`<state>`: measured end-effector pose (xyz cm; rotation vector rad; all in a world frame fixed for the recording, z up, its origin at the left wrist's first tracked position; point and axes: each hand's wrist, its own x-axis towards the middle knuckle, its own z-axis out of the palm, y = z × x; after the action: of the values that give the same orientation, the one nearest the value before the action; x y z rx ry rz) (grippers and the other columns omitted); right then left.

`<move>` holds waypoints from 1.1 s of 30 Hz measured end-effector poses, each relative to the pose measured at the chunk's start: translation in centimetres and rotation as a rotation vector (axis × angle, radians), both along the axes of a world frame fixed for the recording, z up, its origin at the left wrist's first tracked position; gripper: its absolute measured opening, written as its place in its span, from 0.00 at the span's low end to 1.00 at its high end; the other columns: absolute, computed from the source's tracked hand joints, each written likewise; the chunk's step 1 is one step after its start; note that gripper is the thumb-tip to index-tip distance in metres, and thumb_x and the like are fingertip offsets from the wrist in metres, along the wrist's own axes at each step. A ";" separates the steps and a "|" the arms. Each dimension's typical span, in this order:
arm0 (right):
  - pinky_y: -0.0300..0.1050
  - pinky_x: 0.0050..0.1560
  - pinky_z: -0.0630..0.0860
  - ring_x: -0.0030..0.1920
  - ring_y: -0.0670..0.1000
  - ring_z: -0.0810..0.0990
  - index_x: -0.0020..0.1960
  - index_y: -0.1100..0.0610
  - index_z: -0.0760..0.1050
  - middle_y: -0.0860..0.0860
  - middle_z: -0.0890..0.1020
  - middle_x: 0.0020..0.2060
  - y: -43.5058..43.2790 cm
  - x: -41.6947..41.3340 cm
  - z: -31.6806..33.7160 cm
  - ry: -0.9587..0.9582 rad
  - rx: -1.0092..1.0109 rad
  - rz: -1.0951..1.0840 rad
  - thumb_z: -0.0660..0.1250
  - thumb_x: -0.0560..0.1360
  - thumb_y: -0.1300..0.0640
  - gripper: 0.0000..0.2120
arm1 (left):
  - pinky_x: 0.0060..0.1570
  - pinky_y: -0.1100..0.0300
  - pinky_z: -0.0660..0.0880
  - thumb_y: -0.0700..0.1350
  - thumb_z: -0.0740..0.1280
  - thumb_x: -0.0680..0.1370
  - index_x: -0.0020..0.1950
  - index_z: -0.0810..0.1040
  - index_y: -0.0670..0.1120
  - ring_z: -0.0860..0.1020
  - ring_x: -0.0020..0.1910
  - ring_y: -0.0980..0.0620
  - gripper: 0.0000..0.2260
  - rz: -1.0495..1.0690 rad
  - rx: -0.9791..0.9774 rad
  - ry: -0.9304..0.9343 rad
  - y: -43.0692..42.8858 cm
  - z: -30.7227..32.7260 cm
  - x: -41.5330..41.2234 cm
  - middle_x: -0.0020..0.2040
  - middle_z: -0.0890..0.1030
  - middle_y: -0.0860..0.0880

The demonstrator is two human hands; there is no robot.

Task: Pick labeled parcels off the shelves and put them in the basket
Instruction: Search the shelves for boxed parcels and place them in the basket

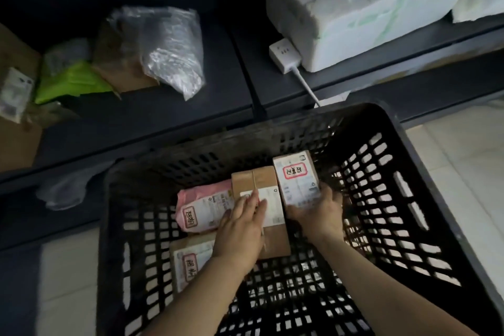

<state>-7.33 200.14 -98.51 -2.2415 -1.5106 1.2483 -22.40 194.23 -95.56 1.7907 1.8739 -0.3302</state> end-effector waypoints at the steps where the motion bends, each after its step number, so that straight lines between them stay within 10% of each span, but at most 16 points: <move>1: 0.50 0.63 0.70 0.66 0.59 0.66 0.73 0.57 0.57 0.58 0.65 0.66 0.1 0.1 -0.6 0.029 -0.033 0.038 0.78 0.64 0.50 0.45 | 0.73 0.51 0.50 0.50 0.58 0.80 0.78 0.45 0.52 0.43 0.76 0.51 0.30 0.004 0.010 0.013 0.1 -0.3 0.0 0.78 0.40 0.54; 11: 0.52 0.62 0.70 0.68 0.57 0.65 0.72 0.53 0.60 0.55 0.67 0.68 0.3 1.3 4.8 -0.070 -0.033 0.332 0.72 0.70 0.48 0.36 | 0.73 0.53 0.54 0.51 0.59 0.80 0.78 0.48 0.51 0.51 0.76 0.50 0.30 0.096 0.069 -0.003 -0.6 4.7 -1.5 0.78 0.49 0.53; 24: 0.47 0.65 0.67 0.67 0.55 0.65 0.72 0.53 0.62 0.52 0.65 0.67 -4.1 -8.6 34.6 -0.191 0.305 0.919 0.63 0.77 0.55 0.24 | 0.60 0.61 0.68 0.51 0.59 0.80 0.74 0.60 0.53 0.68 0.60 0.53 0.23 0.484 0.368 0.110 -15.2 33.4 -10.5 0.62 0.67 0.53; 29: 0.48 0.65 0.68 0.67 0.56 0.66 0.73 0.54 0.61 0.53 0.67 0.67 -9.2 -16.6 45.8 -0.128 0.502 1.240 0.63 0.77 0.55 0.26 | 0.29 0.56 0.75 0.48 0.77 0.65 0.56 0.81 0.48 0.77 0.38 0.49 0.21 0.619 0.543 0.411 -27.8 44.2 -16.0 0.43 0.77 0.51; 33: 0.49 0.61 0.70 0.64 0.57 0.69 0.71 0.55 0.63 0.54 0.69 0.65 -15.9 -22.8 53.4 -0.068 0.658 1.427 0.62 0.77 0.55 0.23 | 0.25 0.56 0.74 0.47 0.79 0.62 0.51 0.83 0.46 0.78 0.35 0.47 0.19 0.778 0.534 0.583 -40.3 50.5 -18.4 0.40 0.78 0.49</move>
<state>-30.12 184.24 -45.10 -0.6105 -3.0397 0.5511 -40.79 153.88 -45.04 1.1330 3.1264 -0.0492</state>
